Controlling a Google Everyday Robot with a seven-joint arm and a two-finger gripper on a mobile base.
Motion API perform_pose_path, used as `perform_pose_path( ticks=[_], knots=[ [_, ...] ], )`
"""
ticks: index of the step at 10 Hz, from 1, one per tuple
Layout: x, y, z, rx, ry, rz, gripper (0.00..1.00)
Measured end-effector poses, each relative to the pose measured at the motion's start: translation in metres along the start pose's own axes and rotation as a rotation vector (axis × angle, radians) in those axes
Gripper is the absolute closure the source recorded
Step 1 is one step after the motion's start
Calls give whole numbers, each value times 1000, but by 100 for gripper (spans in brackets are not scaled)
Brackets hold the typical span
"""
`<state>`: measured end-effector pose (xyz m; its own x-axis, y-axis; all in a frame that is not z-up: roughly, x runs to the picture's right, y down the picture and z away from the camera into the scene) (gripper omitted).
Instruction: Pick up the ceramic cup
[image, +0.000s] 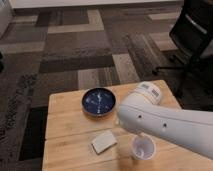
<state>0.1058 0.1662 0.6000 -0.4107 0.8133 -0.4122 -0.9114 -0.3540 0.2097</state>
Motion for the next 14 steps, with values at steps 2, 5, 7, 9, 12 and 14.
perform_pose_path(
  ticks=[2,5,7,9,12,14],
  knots=[
    [4,-10,10,-13,18,18,35],
    [12,-22,28,-23,43,26,35],
    [18,-25,43,-21,66,11,35],
    [20,-28,59,-5,88,-7,38],
    [16,-29,65,23,76,-16,77],
    [16,-27,61,30,72,-10,99]
  ],
)
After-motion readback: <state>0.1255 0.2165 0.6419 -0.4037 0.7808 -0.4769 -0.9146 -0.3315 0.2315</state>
